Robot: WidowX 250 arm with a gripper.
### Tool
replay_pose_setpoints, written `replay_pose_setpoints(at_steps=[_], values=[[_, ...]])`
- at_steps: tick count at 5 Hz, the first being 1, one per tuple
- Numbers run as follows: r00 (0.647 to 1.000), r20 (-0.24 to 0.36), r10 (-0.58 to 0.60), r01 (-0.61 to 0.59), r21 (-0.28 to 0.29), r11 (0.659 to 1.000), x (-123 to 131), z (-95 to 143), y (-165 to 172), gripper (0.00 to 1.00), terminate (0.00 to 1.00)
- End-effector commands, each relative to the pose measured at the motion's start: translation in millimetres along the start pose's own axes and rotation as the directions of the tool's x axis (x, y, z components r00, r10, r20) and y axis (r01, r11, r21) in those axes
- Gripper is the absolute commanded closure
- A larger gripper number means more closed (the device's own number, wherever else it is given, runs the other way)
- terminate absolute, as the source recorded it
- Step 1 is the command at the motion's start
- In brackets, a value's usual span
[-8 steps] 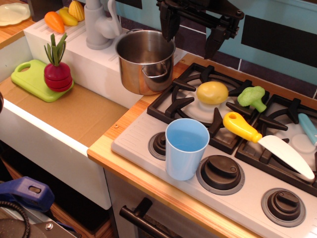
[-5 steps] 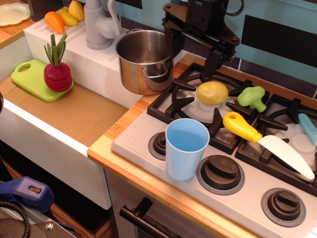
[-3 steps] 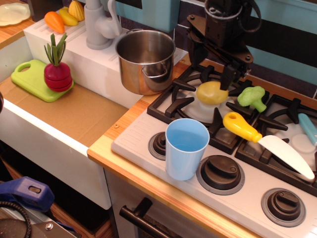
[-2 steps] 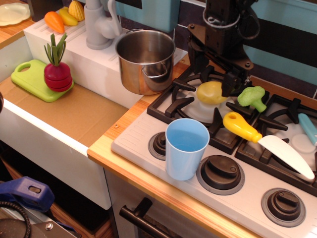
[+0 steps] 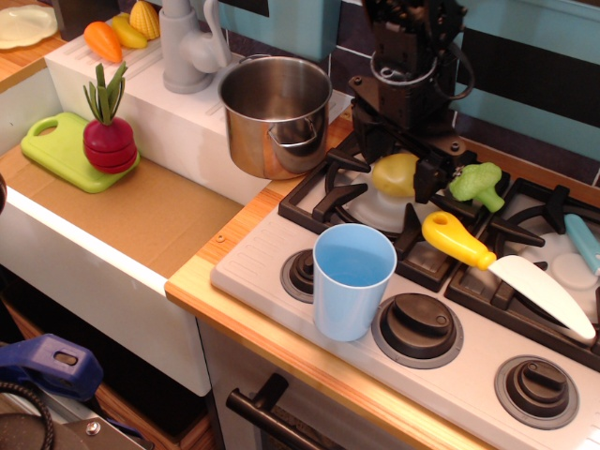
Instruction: Put potato in pot or pan
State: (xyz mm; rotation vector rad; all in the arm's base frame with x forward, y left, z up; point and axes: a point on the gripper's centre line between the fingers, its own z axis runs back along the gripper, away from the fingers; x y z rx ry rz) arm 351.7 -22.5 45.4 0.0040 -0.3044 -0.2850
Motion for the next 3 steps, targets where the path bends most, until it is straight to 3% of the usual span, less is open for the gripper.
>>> replay_pose_setpoints(at_steps=[1, 2, 3], values=[[0.998, 0.038, 0.052, -0.05, -0.058, 0.997, 6, -6, 13, 0.0, 0.0], [0.996, 0.03, 0.087, -0.085, -0.076, 0.994, 7, -6, 9, 1.0, 0.0], [0.996, -0.006, 0.084, -0.084, -0.049, 0.995, 12, 9, 9, 1.0, 0.0]])
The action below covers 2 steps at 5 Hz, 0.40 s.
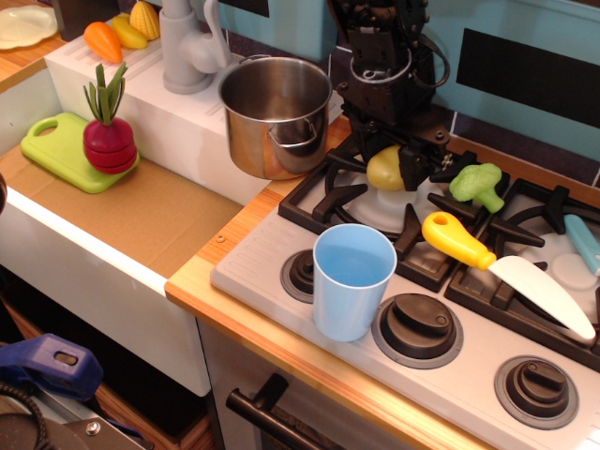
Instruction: Put potato in pot or pan
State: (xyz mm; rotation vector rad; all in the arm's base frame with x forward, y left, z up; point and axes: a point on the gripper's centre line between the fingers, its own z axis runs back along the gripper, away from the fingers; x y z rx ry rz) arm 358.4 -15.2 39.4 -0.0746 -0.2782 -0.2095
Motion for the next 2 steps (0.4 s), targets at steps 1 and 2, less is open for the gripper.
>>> replay_pose_setpoints(at_steps=[1, 2], values=[[0.999, -0.033, -0.03, 0.032, 0.066, 0.997, 14, 38, 6, 1.0, 0.0], [0.997, -0.065, -0.045, 0.052, 0.106, 0.993, 18, 56, 20, 1.0, 0.0]])
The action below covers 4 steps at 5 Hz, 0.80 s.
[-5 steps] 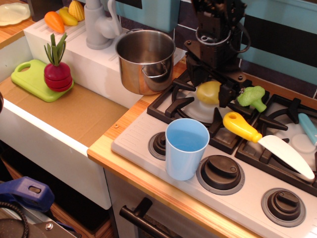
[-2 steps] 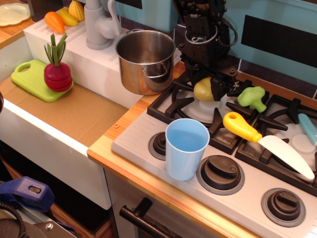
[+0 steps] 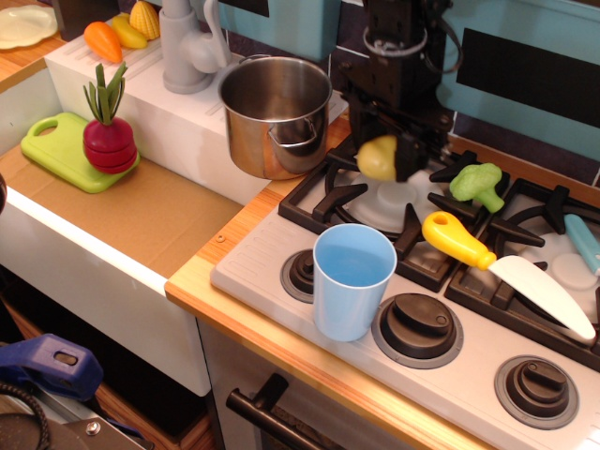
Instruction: Put potato in pot or pan
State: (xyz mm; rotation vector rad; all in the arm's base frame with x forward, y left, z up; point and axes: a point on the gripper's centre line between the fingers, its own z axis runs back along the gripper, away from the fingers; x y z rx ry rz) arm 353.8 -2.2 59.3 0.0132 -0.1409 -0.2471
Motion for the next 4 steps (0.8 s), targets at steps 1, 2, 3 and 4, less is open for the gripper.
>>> replay_pose_setpoints(at_steps=[1, 2, 3, 4], values=[[0.999, 0.043, 0.0, -0.003, 0.067, 0.998, 16, 55, 28, 1.0, 0.0], [0.998, 0.008, 0.061, -0.062, 0.117, 0.991, 12, 66, 47, 1.0, 0.0], [0.998, 0.003, 0.059, -0.059, 0.174, 0.983, 6, 78, 66, 1.0, 0.0], [0.998, 0.018, 0.061, -0.063, 0.214, 0.975, 3, 79, 85, 1.0, 0.0]])
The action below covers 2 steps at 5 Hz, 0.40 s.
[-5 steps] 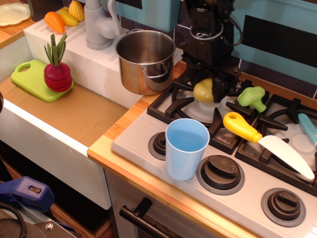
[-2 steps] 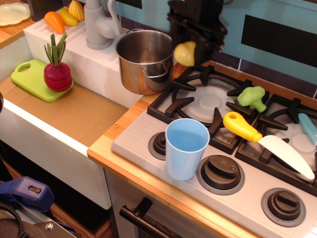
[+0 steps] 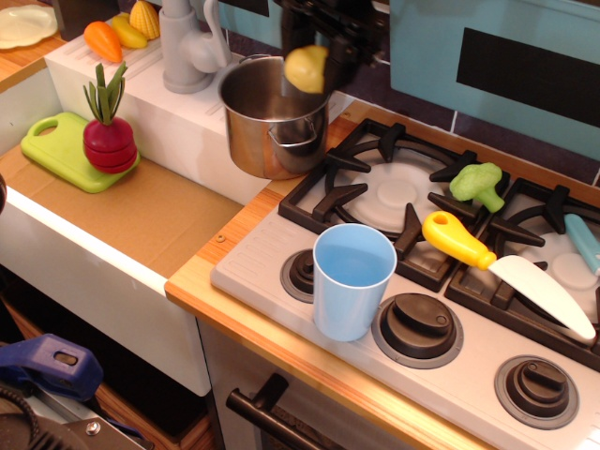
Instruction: Put potato in pot or pan
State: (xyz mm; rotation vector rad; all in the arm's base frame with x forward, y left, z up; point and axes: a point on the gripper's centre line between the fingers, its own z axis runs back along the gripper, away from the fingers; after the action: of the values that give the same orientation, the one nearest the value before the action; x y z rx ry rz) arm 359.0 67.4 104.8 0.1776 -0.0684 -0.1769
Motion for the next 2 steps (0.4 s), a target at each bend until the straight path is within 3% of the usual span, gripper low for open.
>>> replay_pose_setpoints(at_steps=[1, 2], values=[[0.989, 0.147, 0.006, -0.022, 0.107, 0.994, 5, 26, 34, 1.0, 0.0], [0.976, 0.217, 0.008, -0.02, 0.054, 0.998, 8, 15, 47, 0.0, 0.0]])
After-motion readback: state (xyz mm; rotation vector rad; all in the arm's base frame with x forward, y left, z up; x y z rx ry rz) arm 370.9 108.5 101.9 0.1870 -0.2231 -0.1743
